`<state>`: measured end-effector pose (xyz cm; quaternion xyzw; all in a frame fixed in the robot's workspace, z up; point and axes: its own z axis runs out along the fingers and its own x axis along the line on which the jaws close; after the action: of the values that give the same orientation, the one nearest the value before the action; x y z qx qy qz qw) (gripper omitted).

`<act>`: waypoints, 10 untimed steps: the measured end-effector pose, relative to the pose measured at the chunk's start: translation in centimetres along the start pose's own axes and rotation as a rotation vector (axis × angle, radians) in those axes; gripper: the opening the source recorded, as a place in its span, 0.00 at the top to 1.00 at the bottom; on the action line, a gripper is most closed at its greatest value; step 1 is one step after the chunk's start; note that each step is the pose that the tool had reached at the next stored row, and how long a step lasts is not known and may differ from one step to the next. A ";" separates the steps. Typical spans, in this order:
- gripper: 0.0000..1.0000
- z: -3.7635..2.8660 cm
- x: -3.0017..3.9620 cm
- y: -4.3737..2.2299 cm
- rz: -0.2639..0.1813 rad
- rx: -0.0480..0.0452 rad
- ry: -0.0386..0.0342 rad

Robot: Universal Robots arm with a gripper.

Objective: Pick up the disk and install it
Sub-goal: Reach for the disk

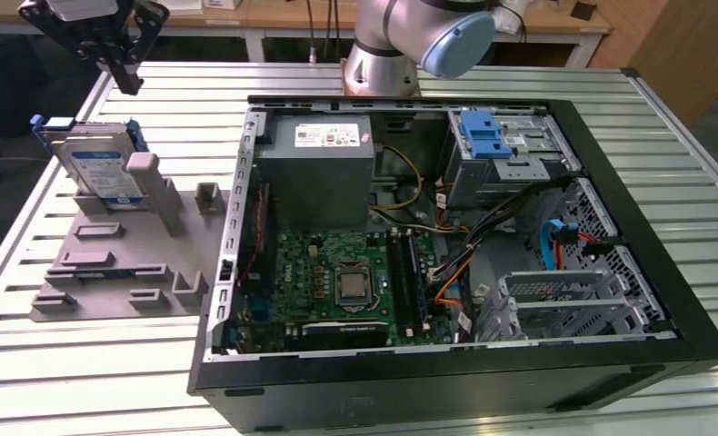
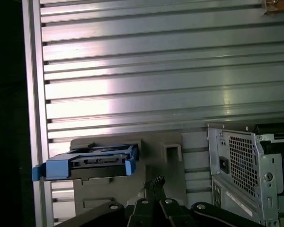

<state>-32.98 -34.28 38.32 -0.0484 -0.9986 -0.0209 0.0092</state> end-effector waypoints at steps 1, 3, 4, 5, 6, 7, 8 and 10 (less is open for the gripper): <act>0.89 0.02 0.11 -0.01 0.000 0.0000 0.0001; 0.89 0.04 0.24 -0.03 0.000 0.0001 0.0012; 0.89 0.06 0.34 -0.03 0.000 0.0002 0.0018; 0.89 0.08 0.45 -0.05 0.000 0.0003 0.0023; 0.89 0.09 0.53 -0.05 0.000 0.0002 0.0024; 0.89 0.09 0.54 -0.06 0.000 0.0002 0.0025; 0.89 0.09 0.54 -0.06 0.000 0.0002 0.0025; 0.89 0.09 0.55 -0.06 0.000 0.0003 0.0026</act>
<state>-33.53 -34.27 38.24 -0.0484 -0.9986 -0.0208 0.0105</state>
